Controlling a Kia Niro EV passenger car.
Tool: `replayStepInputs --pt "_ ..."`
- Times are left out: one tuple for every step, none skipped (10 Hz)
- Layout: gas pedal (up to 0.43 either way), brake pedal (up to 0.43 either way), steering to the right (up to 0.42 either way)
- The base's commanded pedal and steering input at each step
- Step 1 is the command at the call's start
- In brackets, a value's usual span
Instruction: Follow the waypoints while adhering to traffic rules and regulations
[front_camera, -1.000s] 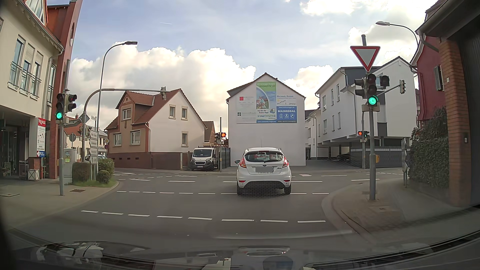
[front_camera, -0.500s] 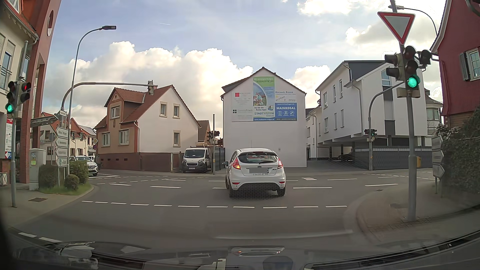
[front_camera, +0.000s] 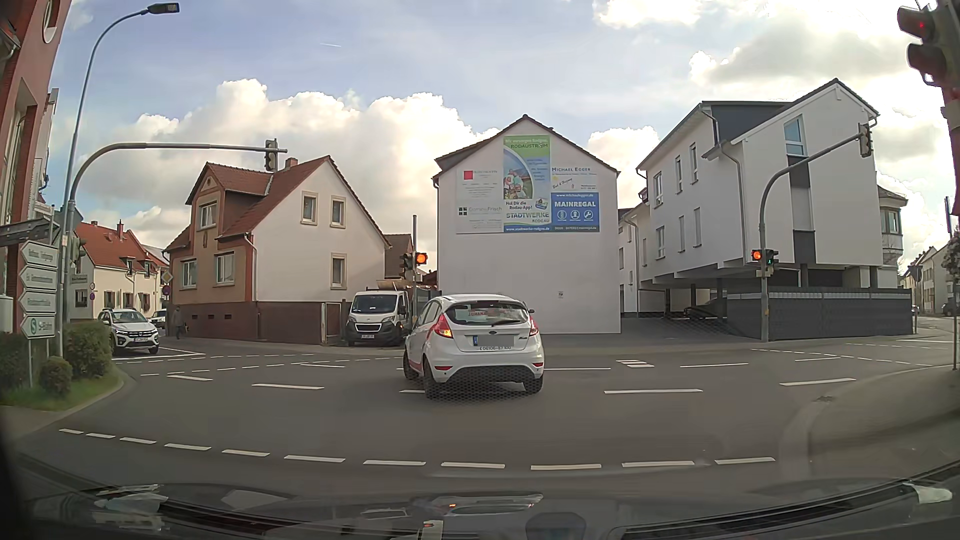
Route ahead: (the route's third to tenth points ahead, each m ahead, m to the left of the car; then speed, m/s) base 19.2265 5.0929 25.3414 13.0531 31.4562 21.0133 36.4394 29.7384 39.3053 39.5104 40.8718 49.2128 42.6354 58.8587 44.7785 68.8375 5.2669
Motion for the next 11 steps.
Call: replayStepInputs --pt "0.118 0.000 0.003" --pt "0.118 0.000 0.003" --pt "0.110 0.000 0.003" --pt "0.110 0.000 0.003" --pt "0.110 0.000 0.003" --pt "0.098 0.000 0.003" --pt "0.098 0.000 0.000" --pt "0.098 0.000 -0.002" --pt "0.098 0.000 -0.011" --pt "0.087 0.000 -0.029" --pt "0.087 0.000 -0.056"
